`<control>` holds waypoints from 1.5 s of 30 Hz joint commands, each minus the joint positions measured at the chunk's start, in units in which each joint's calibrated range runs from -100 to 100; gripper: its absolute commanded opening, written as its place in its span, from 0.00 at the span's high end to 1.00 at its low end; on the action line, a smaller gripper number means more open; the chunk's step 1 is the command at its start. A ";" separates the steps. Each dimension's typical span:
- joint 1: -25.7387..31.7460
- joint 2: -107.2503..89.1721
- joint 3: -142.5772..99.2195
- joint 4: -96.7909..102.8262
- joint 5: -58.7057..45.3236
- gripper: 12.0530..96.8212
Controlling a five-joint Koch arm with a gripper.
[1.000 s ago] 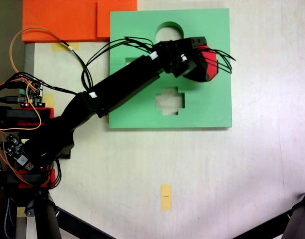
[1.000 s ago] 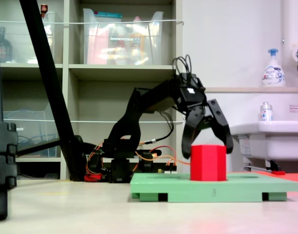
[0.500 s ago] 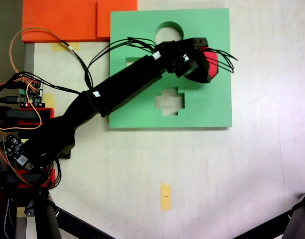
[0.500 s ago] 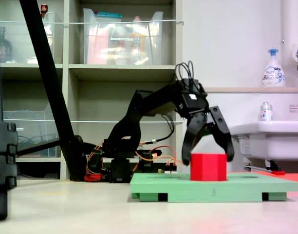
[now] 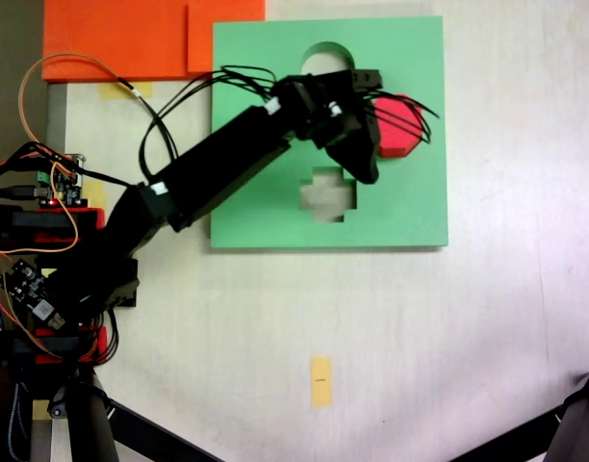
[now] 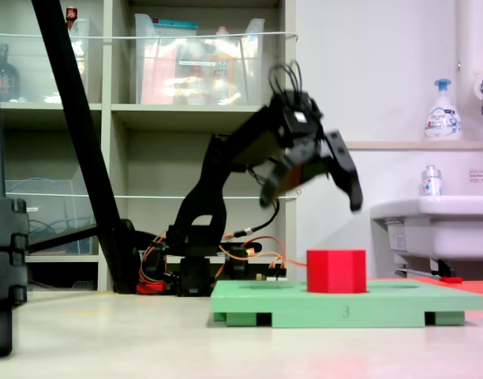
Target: Put the octagonal pillar block into the corresponding hole
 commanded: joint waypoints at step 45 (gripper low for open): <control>-17.09 -112.18 -164.14 91.41 -61.68 0.57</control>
